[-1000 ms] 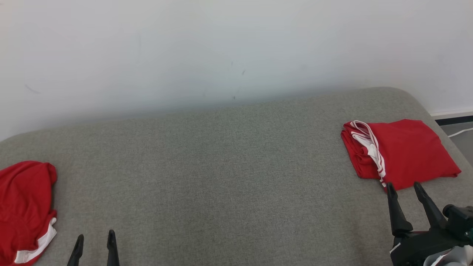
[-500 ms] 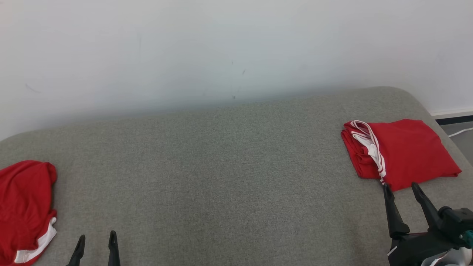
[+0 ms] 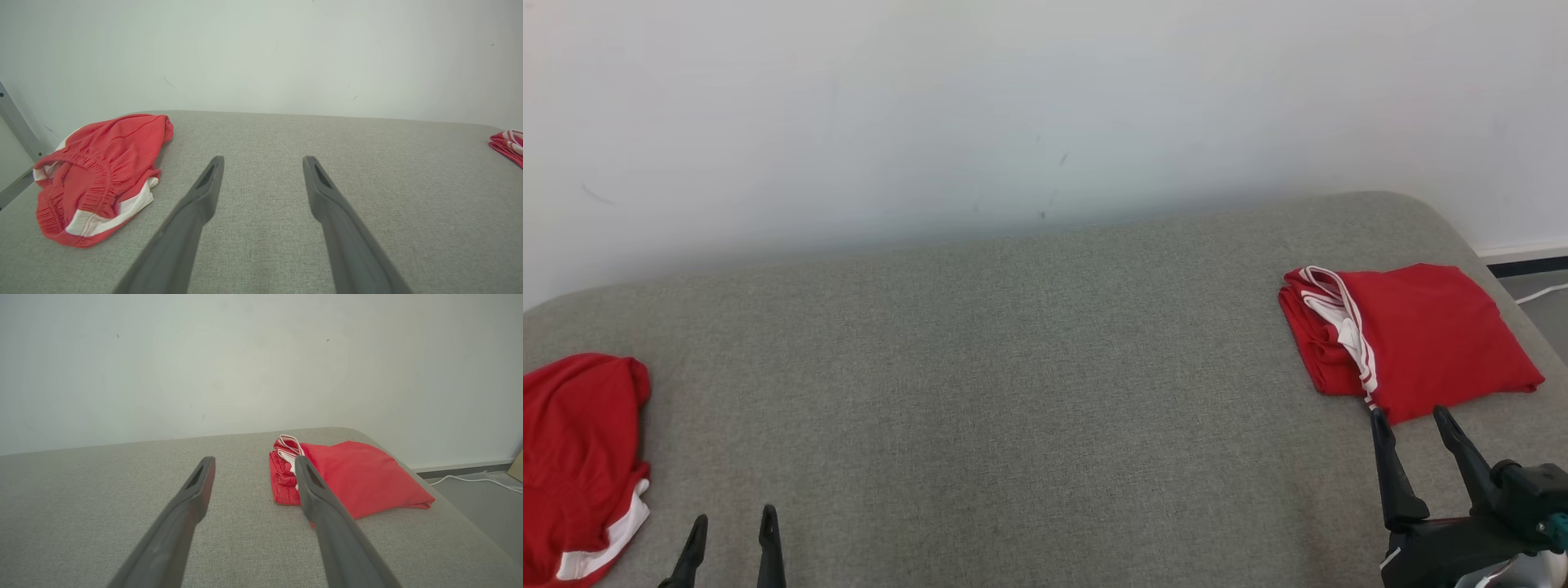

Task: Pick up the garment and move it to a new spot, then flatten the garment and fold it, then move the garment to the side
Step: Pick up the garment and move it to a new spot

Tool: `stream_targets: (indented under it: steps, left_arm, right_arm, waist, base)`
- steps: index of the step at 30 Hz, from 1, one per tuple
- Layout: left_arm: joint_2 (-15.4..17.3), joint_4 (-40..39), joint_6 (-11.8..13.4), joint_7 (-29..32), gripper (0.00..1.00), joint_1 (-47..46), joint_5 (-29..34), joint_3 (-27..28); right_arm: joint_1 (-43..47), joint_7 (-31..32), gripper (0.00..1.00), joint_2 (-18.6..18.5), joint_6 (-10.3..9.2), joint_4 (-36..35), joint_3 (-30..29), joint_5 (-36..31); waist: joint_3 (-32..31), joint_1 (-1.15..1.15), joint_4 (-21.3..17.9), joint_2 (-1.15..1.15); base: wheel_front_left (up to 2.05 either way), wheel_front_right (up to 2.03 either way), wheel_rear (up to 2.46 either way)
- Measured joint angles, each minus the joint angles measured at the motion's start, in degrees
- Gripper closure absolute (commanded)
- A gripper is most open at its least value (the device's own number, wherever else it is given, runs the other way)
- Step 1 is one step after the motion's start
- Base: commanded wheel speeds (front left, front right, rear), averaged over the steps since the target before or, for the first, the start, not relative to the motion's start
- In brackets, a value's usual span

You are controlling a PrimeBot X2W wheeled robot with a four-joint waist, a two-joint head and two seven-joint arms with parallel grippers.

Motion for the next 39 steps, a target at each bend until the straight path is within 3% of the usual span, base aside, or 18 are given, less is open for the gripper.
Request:
stream_targets:
  steps: [39]
  left_arm:
    - [-0.87, -2.20, 0.01, 3.20, 0.00, 1.05, 1.59, 0.80]
  right_arm:
    - [0.14, 0.99, 0.00, 0.81, 0.00, -0.97, -1.20, -1.93]
  waist:
    - [0.21, 0.00, 0.11, 0.00]
  base:
    - [0.00, 0.00, 0.00]
